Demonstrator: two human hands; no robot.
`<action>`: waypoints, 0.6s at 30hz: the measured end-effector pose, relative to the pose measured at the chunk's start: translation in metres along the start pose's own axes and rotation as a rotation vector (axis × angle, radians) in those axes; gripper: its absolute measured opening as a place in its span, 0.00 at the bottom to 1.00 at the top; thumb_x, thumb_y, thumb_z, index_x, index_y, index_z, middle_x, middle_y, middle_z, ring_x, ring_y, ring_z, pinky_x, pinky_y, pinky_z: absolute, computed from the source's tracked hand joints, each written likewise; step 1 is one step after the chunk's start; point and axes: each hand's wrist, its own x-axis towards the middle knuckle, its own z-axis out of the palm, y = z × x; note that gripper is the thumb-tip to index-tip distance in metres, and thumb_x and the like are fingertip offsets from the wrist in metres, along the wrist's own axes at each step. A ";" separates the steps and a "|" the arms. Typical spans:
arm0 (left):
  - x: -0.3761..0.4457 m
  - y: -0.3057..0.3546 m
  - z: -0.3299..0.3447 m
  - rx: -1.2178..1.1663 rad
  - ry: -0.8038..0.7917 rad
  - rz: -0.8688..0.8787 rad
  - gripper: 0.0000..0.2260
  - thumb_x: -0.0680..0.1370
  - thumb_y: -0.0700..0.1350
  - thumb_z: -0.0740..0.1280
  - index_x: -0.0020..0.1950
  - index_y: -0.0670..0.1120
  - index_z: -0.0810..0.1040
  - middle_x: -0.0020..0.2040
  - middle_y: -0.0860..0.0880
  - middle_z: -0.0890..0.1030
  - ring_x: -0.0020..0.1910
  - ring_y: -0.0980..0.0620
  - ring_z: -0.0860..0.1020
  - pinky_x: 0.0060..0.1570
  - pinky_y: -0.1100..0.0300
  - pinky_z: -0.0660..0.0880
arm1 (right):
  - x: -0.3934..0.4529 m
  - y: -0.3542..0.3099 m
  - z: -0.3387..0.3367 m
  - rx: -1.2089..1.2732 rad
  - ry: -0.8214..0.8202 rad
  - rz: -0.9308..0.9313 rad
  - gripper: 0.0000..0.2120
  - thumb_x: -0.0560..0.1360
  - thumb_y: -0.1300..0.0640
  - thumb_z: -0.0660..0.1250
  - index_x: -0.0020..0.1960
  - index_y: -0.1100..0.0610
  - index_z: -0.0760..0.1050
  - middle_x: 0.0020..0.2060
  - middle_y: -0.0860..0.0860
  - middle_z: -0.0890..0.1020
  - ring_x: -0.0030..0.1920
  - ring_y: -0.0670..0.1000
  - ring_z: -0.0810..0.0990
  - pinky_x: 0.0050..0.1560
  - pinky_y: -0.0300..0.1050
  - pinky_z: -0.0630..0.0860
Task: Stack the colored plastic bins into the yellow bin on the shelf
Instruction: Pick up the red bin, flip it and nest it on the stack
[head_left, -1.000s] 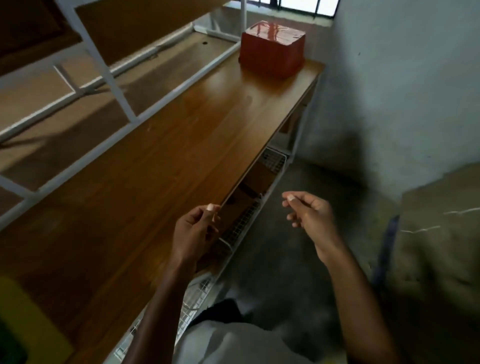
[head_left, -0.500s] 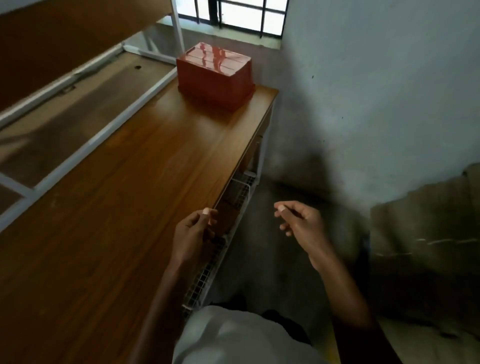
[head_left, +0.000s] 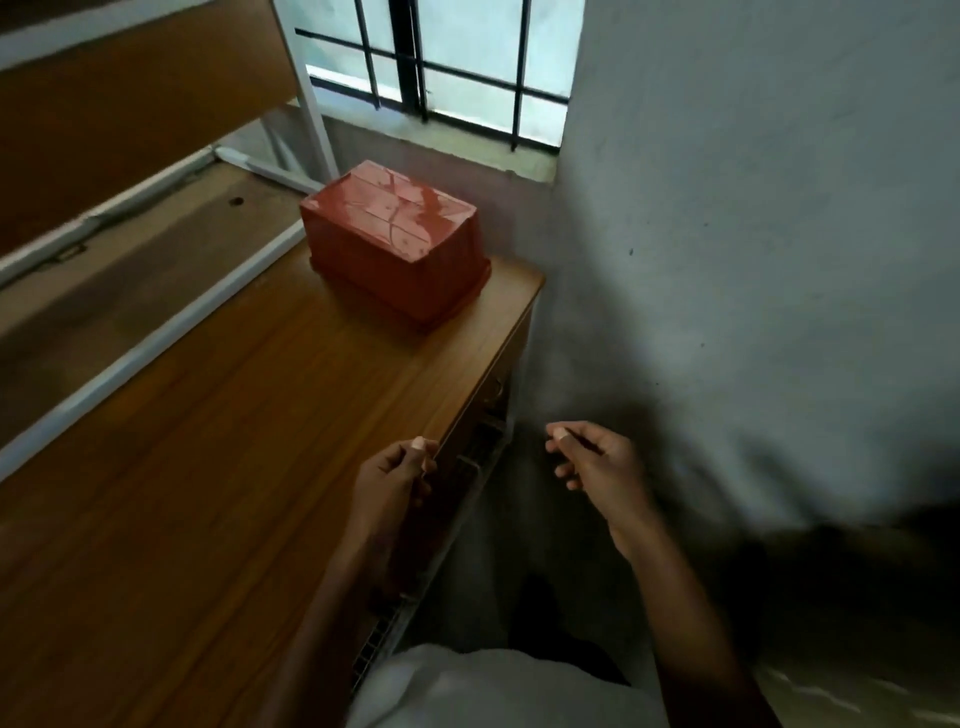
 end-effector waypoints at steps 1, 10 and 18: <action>0.012 0.007 0.009 -0.029 0.040 -0.013 0.14 0.86 0.50 0.62 0.56 0.46 0.85 0.44 0.48 0.83 0.40 0.48 0.77 0.39 0.57 0.73 | 0.021 -0.012 -0.003 -0.015 -0.030 -0.005 0.07 0.83 0.55 0.67 0.53 0.49 0.84 0.45 0.49 0.86 0.36 0.44 0.79 0.37 0.38 0.75; 0.119 0.056 0.052 -0.193 0.272 -0.074 0.13 0.86 0.51 0.63 0.55 0.47 0.85 0.46 0.49 0.82 0.40 0.50 0.77 0.38 0.58 0.72 | 0.193 -0.089 0.005 -0.149 -0.272 -0.050 0.08 0.83 0.54 0.67 0.56 0.53 0.84 0.47 0.50 0.87 0.36 0.45 0.80 0.36 0.38 0.76; 0.234 0.101 0.038 -0.229 0.425 -0.010 0.11 0.84 0.52 0.65 0.52 0.50 0.86 0.44 0.49 0.83 0.37 0.51 0.79 0.36 0.58 0.72 | 0.323 -0.124 0.060 -0.180 -0.348 -0.043 0.09 0.82 0.50 0.68 0.58 0.52 0.84 0.48 0.49 0.88 0.40 0.48 0.83 0.39 0.42 0.78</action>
